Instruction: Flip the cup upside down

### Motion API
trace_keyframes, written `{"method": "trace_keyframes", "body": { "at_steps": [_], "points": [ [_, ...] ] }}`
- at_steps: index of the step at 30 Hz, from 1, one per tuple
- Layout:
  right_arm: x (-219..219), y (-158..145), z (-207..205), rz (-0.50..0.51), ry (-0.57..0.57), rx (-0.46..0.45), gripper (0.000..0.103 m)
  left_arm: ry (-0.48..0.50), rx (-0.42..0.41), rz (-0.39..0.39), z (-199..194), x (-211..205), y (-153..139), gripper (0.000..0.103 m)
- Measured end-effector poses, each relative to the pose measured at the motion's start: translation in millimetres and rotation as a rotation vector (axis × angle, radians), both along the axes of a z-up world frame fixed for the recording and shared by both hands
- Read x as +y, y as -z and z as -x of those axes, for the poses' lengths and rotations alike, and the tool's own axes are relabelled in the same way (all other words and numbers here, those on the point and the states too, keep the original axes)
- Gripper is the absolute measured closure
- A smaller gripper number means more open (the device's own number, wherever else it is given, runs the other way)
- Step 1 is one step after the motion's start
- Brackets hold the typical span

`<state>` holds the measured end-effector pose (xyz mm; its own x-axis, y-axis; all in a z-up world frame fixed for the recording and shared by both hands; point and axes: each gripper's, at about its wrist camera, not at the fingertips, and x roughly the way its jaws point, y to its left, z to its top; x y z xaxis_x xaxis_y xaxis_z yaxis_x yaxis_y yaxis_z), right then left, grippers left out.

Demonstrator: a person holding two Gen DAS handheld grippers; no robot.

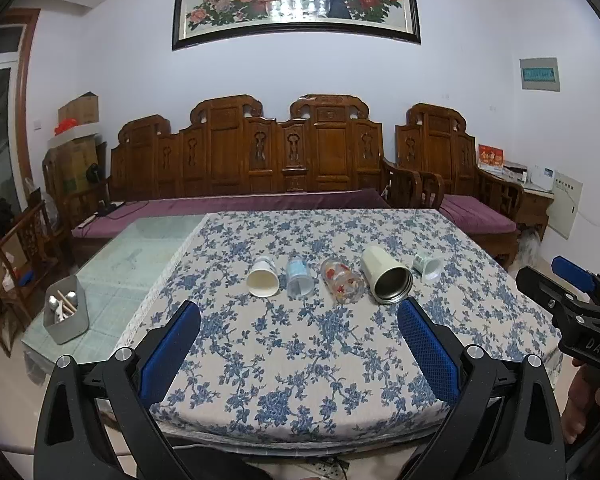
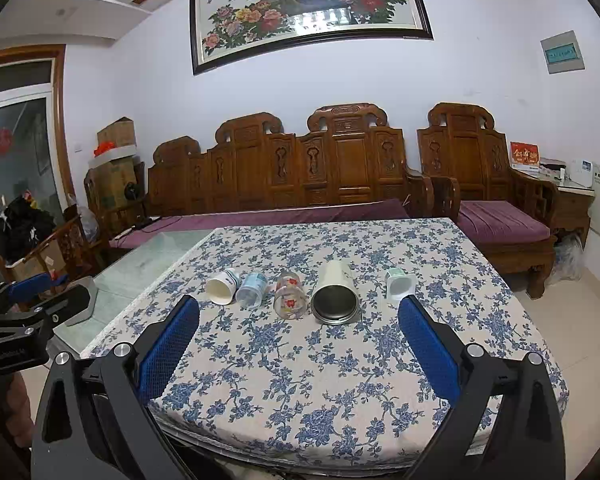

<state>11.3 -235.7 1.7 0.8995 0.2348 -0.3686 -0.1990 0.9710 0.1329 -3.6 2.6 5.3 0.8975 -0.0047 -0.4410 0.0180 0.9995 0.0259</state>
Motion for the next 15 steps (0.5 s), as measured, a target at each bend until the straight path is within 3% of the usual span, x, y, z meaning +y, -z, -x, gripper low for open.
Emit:
{"method": "trace_keyframes", "body": {
  "at_steps": [15],
  "points": [
    [-0.1, -0.1, -0.8, 0.002, 0.000, -0.001, 0.003, -0.001, -0.006, 0.004, 0.0, 0.9, -1.8, 0.008]
  ]
}}
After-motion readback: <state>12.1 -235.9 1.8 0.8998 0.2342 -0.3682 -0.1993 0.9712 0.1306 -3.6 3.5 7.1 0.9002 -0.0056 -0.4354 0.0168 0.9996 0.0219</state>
